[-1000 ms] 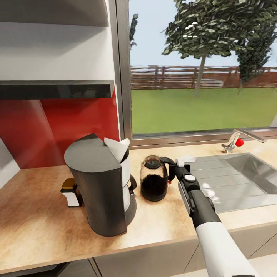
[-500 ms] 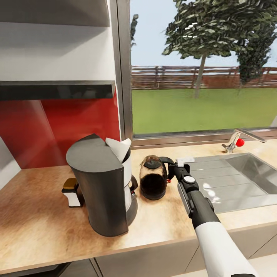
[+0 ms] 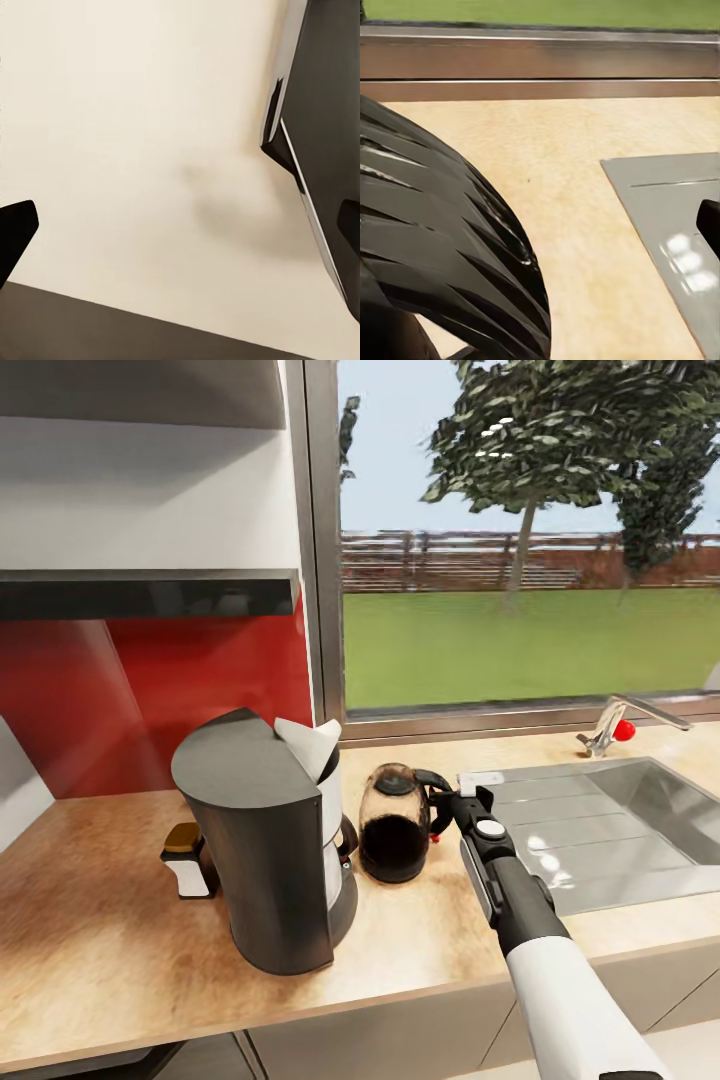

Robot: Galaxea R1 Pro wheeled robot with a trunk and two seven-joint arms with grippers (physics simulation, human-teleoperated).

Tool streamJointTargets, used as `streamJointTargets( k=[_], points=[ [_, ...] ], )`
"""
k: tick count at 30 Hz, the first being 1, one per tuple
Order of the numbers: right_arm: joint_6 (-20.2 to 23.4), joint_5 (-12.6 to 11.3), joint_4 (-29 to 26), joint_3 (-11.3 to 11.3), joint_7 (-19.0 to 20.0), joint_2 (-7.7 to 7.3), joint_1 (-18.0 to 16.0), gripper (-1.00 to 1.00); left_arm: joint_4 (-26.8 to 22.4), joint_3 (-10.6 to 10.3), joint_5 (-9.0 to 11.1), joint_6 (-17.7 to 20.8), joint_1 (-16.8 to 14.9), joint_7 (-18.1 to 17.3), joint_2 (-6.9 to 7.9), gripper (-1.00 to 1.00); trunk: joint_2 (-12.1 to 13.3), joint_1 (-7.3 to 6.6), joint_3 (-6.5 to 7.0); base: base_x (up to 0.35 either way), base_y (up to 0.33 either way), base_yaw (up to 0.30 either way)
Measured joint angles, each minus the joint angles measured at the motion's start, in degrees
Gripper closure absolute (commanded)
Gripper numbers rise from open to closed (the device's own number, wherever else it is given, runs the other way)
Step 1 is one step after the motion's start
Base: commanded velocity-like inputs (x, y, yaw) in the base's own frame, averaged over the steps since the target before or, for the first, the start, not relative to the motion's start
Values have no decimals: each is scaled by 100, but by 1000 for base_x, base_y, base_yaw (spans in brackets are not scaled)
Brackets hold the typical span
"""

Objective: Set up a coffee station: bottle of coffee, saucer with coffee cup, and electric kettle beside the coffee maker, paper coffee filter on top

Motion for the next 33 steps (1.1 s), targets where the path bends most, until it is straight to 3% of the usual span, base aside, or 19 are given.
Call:
streamJointTargets(
  k=[13,22,33],
  points=[
    [-181,19,357,-2,-4,-1,-1,-100,0,0,0,-3,0,-8,3,-100,1,1,0,-16,0,0],
    [-207,-6,370,2,5,1,0,-100,0,-2,0,0,0,-1,0,-100,1,3,0,-314,-19,0],
    [-208,-3,363,2,5,1,0,-100,0,-8,0,1,0,-2,15,-100,0,2,0,-226,-174,0]
  ],
)
